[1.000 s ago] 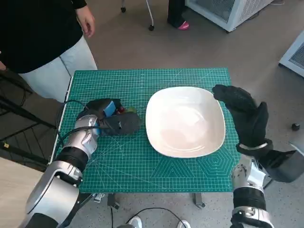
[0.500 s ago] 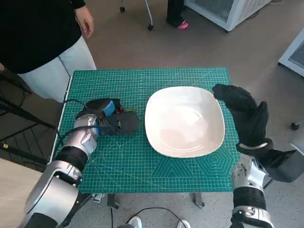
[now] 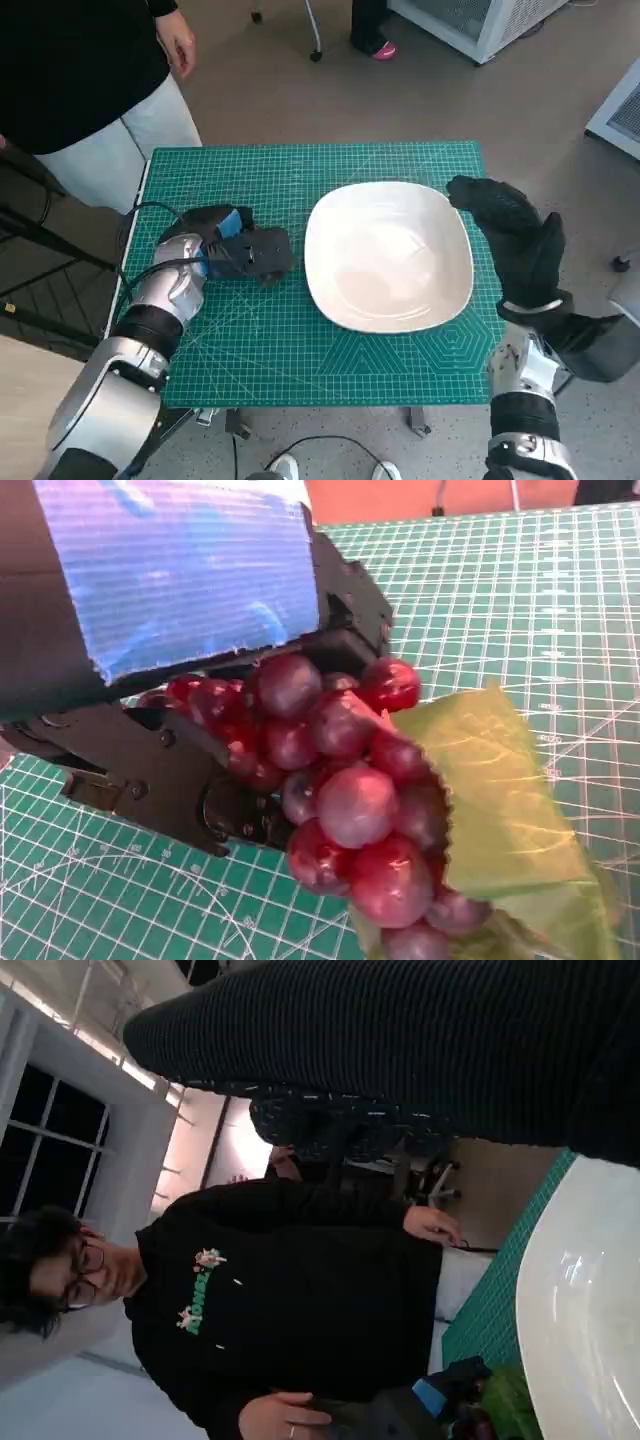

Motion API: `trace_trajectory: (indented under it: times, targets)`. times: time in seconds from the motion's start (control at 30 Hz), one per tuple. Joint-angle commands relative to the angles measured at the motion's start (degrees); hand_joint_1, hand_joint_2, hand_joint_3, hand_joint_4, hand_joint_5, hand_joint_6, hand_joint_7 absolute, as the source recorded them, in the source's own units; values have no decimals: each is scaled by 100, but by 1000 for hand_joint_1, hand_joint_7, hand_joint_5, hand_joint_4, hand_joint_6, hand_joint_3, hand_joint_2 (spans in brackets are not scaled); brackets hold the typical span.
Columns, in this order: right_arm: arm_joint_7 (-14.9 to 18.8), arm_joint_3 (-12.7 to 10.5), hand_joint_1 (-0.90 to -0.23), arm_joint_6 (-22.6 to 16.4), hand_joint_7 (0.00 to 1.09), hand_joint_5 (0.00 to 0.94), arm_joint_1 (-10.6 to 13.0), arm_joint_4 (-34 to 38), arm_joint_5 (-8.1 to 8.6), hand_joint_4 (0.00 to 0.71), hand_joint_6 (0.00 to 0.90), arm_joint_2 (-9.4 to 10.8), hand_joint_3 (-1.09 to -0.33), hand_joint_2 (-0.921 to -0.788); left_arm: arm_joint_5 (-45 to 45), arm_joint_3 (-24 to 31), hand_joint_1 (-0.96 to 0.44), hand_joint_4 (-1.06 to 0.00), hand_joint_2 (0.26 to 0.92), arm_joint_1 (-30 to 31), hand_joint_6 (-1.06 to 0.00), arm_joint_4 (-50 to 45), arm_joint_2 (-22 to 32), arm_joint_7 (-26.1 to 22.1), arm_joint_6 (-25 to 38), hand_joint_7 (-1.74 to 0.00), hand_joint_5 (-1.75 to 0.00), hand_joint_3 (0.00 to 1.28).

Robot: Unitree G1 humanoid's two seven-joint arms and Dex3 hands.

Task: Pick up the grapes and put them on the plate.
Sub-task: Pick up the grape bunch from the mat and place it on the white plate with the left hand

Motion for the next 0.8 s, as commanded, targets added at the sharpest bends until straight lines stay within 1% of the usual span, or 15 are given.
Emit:
trace_trajectory:
  times: [0.03, 0.1, 0.2, 0.27, 0.37, 0.47, 0.6, 0.7, 0.8]
  targets:
    - [12, -2, -382, 14, 0, 0, 31, 132, -1, 538, 499, 36, -530, -921, -72, 302, 3, -618, 921, 304, -616, -1783, 513, -677, 540, -1068, -1342, 112]
    - [14, 0, -382, 15, 0, 0, 29, 132, 1, 537, 499, 40, -530, -921, -41, 392, 4, -616, 921, 438, -627, -2329, 645, -869, 734, -1022, -1375, 112]
    - [24, 0, -382, 20, 0, 0, 22, 141, 7, 537, 499, 46, -531, -921, -4, 550, 3, -604, 921, 605, -625, -3048, 817, -1070, 971, -1006, -1403, 119]
    - [29, 1, -382, 22, 0, 0, 17, 146, 10, 537, 499, 53, -531, -921, 25, 650, 2, -577, 921, 701, -626, -3454, 920, -1151, 1082, -1028, -1408, 128]
    - [36, 3, -383, 26, 0, 0, 9, 150, 13, 538, 499, 63, -531, -921, 85, 771, 1, -506, 921, 813, -635, -3938, 1052, -1241, 1229, -1132, -1365, 149]
    - [42, 4, -383, 28, 0, 0, 2, 160, 14, 538, 499, 68, -530, -921, 142, 865, 1, -458, 921, 908, -635, -4313, 1153, -1311, 1368, -1216, -1325, 167]
    - [45, 8, -384, 21, 0, 0, -8, 172, 11, 538, 499, 77, -530, -921, 198, 972, 1, -425, 921, 1035, -631, -4707, 1249, -1355, 1519, -1269, -1307, 184]
    - [48, 12, -384, 8, 0, 0, -11, 178, 8, 538, 499, 87, -531, -921, 253, 1018, 1, -423, 921, 1128, -630, -4994, 1294, -1399, 1664, -1276, -1304, 185]
    - [59, 10, -384, 0, 0, 0, -19, 200, 10, 538, 499, 89, -531, -921, 293, 1040, 1, -444, 921, 1181, -628, -5160, 1313, -1422, 1755, -1255, -1308, 175]
